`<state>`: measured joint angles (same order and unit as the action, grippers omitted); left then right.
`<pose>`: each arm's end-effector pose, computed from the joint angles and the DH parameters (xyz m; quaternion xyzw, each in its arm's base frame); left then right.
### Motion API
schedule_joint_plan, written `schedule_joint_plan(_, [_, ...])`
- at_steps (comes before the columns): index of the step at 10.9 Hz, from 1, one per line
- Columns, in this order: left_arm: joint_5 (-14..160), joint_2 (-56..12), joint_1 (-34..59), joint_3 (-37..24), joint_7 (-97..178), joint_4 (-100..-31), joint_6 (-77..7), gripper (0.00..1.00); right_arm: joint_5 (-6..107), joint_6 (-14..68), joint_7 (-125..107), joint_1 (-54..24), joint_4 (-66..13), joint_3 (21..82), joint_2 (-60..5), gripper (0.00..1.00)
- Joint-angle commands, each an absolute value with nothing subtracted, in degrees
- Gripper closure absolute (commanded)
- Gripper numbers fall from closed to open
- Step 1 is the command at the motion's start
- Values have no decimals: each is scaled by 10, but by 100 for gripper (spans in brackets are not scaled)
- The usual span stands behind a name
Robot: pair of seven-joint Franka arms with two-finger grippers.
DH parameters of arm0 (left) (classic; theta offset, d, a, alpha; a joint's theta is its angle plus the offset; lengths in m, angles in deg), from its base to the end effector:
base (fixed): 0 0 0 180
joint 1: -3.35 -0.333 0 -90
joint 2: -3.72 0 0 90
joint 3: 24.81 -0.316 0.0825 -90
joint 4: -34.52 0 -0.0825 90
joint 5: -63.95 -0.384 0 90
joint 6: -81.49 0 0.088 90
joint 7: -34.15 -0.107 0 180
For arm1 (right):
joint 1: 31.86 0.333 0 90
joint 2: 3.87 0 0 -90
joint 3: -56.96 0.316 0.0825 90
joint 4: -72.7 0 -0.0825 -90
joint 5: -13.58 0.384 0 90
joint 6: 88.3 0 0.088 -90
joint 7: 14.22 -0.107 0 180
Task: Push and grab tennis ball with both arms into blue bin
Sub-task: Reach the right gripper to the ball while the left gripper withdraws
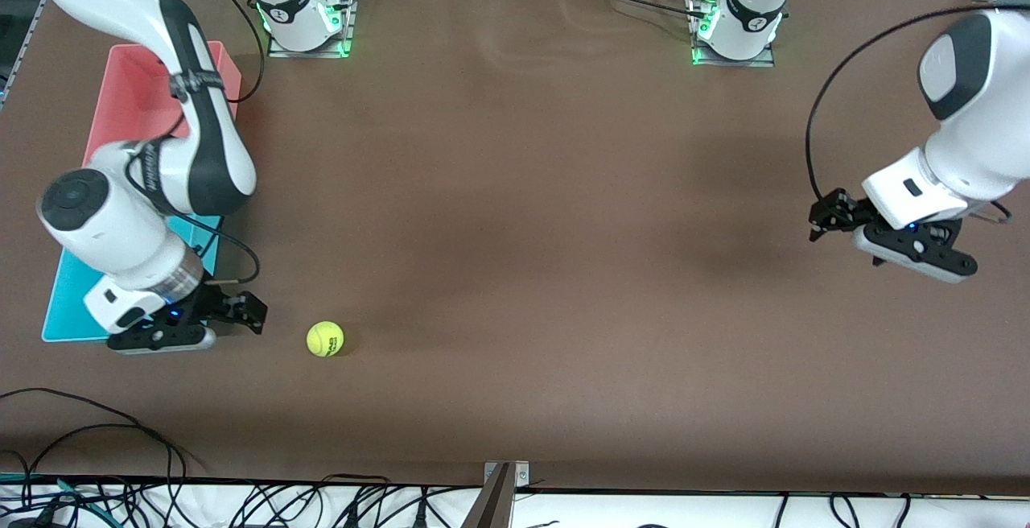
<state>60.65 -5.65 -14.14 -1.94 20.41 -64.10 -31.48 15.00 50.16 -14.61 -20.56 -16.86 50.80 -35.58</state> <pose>0.6173 -0.0408 0.4996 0.9839 -0.1717 0.0502 0.0008 0.7188 0.0776 0.3553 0.9873 0.0452 0.1517 0.0099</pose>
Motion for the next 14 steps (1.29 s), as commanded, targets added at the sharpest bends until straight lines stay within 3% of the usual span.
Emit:
schedule_joint_plan(1, [619,4,-104,-23,379,-643,-235,0,148,619,-144,-205,-154,509,-424,0])
schedule_joint_plan(4, [619,34,-48,-42,543,-634,-186,0,152,656,-153,-204,-154,522,-459,0])
schedule_joint_plan(6, [621,41,23,-161,540,-616,-149,0,153,669,-154,-204,-155,538,-473,0])
schedule_joint_plan(7, [623,41,31,-192,527,-604,-149,0,152,671,-153,-204,-155,541,-482,0])
schedule_joint_plan(14, [648,35,70,-259,463,-564,-139,0,150,725,-144,-204,-157,549,-519,0])
